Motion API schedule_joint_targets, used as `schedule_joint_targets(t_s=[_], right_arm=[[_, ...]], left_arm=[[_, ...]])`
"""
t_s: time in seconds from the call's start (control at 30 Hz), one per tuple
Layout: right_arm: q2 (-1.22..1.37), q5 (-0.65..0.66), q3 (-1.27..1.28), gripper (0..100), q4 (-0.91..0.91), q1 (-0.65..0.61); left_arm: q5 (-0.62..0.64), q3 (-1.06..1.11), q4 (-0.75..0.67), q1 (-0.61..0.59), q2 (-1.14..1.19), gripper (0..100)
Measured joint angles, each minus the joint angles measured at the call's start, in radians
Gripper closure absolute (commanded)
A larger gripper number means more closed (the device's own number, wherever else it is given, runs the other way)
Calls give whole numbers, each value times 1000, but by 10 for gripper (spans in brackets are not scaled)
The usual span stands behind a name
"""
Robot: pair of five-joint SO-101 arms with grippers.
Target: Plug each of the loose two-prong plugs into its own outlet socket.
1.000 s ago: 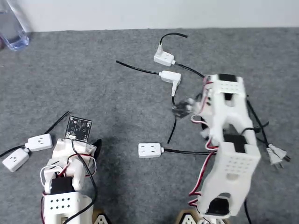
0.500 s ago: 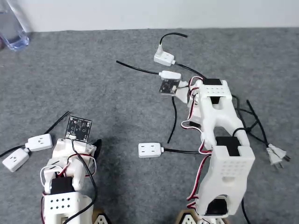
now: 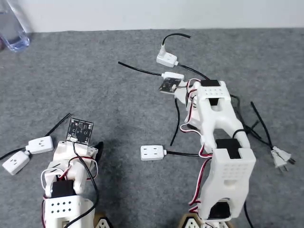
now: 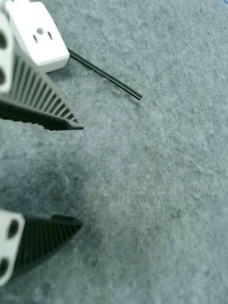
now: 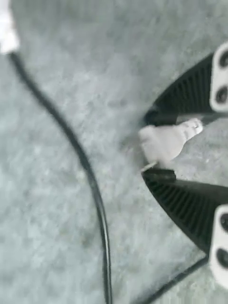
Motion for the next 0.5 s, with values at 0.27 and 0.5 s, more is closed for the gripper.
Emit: schedule_joint_targets(t_s=[0.27, 0.5], right_arm=[[-92, 167, 0, 849, 140, -25], [-135, 210, 0, 804, 172, -21]], left_arm=[[0, 0, 0, 0, 0, 721], [0, 0, 0, 0, 0, 721]])
